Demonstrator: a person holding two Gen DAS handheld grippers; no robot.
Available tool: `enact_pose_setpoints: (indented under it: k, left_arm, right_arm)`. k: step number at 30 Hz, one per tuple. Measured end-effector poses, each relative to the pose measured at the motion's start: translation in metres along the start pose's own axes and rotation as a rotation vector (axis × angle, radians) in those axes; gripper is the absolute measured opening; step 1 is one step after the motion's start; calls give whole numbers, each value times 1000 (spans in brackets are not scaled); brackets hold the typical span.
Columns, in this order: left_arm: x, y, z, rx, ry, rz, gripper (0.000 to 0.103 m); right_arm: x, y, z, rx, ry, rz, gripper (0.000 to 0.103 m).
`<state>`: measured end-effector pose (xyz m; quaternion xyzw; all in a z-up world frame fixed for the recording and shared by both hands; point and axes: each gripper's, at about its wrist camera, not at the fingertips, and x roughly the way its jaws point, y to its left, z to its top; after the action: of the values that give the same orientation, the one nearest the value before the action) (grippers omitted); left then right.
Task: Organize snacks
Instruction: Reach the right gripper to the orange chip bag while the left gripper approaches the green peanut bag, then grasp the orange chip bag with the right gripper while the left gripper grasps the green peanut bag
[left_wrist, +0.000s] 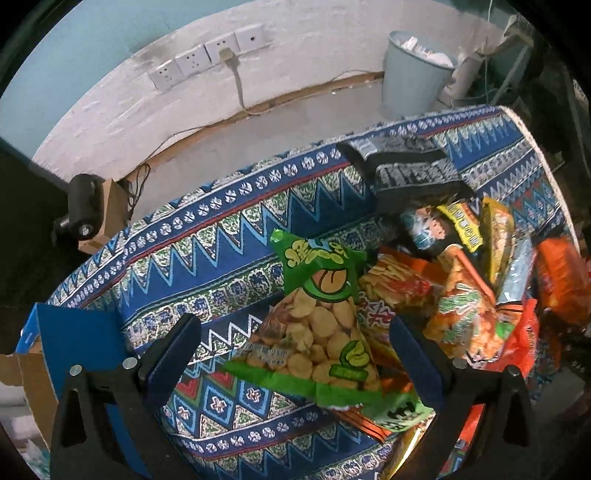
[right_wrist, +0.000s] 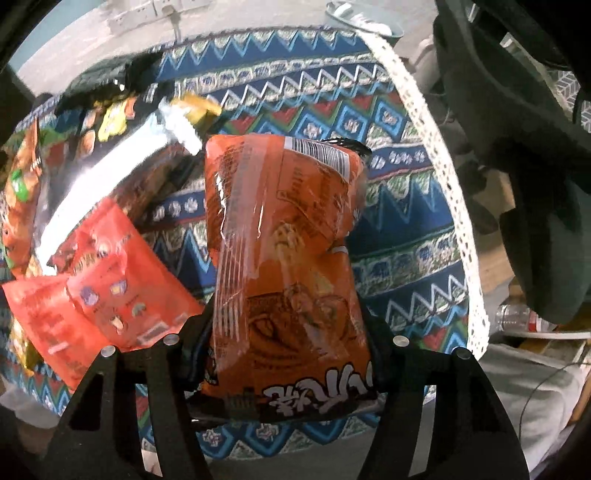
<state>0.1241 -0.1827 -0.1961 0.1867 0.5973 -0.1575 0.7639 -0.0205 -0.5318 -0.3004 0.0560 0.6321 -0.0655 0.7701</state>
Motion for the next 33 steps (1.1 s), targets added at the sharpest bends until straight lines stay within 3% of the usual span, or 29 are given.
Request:
enact_pose_setpoints:
  k: [4,7,17,33]
  left_arm:
    - [14,-1,0,10,27,11,101]
    - [18,-3,-2,29,24,10,77]
    - [5,-7,-16,57,-47,8,64]
    - [-34,14,-37,6,-141,84,61]
  right_arm:
    - [-9,2,6,0,-26,9,64]
    - [-8,7,8,-13,-35,5,64]
    - [-34,16,12,-18,-83,29,63]
    - [-60,22,4,-37,-146,45,56]
